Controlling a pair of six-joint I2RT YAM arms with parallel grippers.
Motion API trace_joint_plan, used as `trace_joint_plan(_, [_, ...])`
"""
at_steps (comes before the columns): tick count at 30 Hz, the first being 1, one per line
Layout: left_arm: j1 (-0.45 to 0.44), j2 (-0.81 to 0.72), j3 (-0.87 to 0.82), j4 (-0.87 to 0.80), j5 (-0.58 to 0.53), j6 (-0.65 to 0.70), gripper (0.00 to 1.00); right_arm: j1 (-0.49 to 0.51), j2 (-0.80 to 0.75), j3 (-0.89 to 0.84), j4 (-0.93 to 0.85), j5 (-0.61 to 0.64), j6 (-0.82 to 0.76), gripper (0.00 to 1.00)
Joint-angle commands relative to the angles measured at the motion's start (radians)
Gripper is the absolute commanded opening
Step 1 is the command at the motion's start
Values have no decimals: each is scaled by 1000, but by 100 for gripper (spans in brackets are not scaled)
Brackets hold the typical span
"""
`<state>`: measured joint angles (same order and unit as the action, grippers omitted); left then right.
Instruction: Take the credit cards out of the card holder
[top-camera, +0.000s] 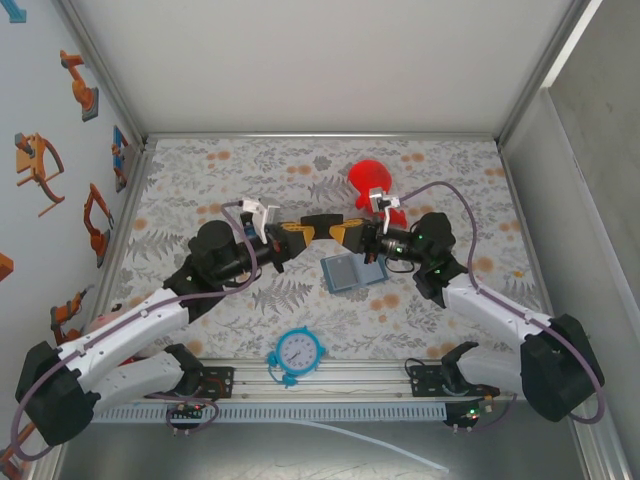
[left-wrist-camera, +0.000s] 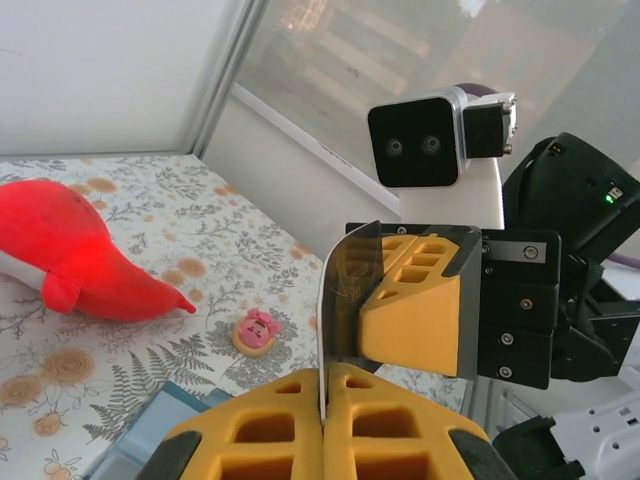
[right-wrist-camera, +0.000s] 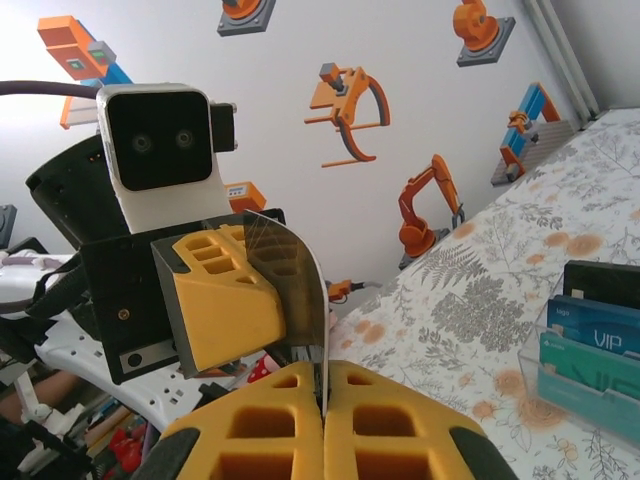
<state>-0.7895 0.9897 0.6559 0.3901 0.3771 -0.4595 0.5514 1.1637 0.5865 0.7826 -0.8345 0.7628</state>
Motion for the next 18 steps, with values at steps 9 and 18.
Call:
trace_joint_plan(9, [5, -82, 282, -628, -68, 355, 49, 5, -95, 116, -457, -12, -306, 0])
trace_joint_plan(18, [6, 4, 442, -879, -64, 501, 48, 7, -107, 160, -593, -83, -374, 0])
